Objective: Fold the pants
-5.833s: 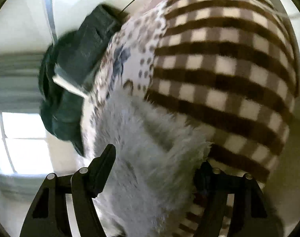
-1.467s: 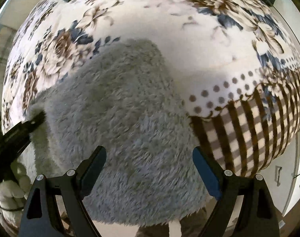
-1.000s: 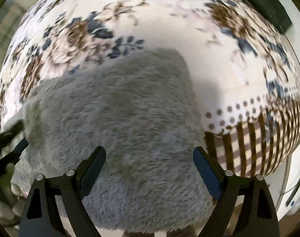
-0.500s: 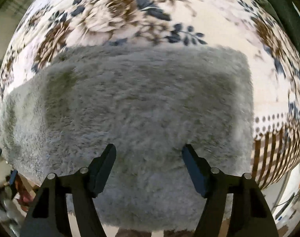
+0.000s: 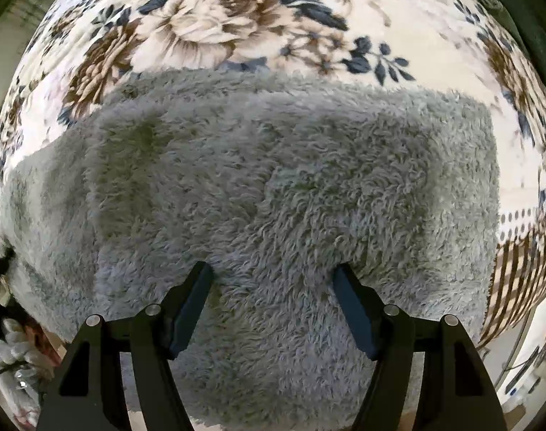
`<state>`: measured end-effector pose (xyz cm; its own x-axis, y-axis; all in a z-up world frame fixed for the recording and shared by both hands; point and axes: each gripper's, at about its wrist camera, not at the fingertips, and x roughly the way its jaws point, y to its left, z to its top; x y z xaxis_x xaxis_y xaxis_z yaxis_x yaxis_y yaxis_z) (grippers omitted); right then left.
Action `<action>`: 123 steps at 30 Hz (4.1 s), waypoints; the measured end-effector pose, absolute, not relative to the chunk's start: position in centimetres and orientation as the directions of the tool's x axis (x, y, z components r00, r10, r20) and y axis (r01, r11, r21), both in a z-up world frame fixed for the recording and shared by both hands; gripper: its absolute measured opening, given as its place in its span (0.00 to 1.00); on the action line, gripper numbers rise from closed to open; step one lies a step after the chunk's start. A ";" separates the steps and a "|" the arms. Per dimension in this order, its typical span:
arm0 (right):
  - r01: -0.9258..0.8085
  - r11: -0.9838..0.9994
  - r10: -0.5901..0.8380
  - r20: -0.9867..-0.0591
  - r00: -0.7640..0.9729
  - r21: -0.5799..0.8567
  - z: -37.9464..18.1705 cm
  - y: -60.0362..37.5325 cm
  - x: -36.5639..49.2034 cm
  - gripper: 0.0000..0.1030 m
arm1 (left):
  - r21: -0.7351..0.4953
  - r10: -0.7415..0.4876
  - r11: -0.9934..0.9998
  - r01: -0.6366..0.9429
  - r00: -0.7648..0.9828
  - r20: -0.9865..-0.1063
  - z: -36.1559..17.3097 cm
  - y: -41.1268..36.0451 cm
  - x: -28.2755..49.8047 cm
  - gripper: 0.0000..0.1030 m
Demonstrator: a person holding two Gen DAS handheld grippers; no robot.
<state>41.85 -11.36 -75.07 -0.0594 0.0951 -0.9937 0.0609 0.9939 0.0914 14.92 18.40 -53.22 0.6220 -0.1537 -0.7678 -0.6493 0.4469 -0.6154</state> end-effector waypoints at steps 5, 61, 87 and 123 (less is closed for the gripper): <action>0.071 0.991 0.118 -0.993 -0.029 0.116 -74.3 -12.1 41.1 0.70 | -0.659 -0.186 0.567 -0.494 0.702 -0.687 -46.6 15.3 15.9 0.17; 0.451 0.584 0.503 -0.737 0.453 0.675 -71.5 -49.9 33.9 0.25 | -0.340 -0.332 0.940 -0.013 0.192 -0.924 -47.0 -17.9 27.8 0.86; 0.444 0.765 0.425 -0.884 0.195 0.466 -69.6 -45.0 27.5 0.56 | -0.354 -0.353 0.935 0.006 0.109 -0.929 -50.0 -19.8 27.0 0.87; 0.583 0.677 0.472 -0.873 0.123 0.449 -72.8 -47.4 19.8 0.86 | -0.443 -0.444 0.889 -0.119 0.023 -0.896 -52.1 -18.6 23.4 0.87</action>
